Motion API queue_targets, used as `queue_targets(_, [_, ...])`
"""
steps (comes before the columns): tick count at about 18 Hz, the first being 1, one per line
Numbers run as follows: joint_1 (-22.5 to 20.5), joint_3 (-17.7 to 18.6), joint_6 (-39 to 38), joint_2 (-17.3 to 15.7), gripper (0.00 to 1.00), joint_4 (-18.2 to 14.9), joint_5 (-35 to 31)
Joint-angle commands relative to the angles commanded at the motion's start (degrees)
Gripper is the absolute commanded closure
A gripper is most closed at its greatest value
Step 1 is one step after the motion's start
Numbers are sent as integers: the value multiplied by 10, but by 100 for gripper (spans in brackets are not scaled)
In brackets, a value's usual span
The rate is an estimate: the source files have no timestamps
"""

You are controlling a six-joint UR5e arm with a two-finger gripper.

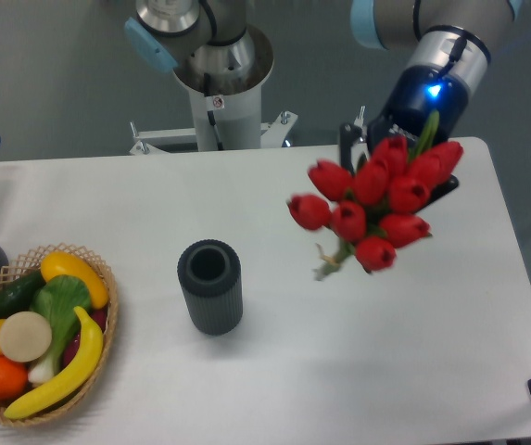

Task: Pick up the flowers from the vase
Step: 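Hold the tulips and move the gripper away from the vase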

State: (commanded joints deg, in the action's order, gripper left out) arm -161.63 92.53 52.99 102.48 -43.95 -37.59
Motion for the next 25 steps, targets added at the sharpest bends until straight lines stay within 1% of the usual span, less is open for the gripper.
queue_targets(1, [1, 13, 5, -4, 76, 1, -28])
queue_targets(4, [8, 29, 8, -6, 75, 0, -107])
queue_targets(6, [27, 30, 9, 0, 74, 0, -159])
queue_targets(9, [53, 29, 30, 18, 75, 1, -256])
queue_targets(11, [66, 27, 44, 29, 74, 1, -287])
queue_targets(14, [69, 24, 47, 41, 74, 0, -338])
queue_targets(17, [83, 24, 58, 54, 70, 0, -374])
queue_targets(19, [94, 15, 64, 66, 65, -1, -407])
queue_targets(21, [111, 3, 97, 79, 63, -3, -452])
queue_targets(23, [125, -16, 100, 91, 62, -6, -489])
queue_targets(25, [130, -26, 100, 96, 62, -27, -511])
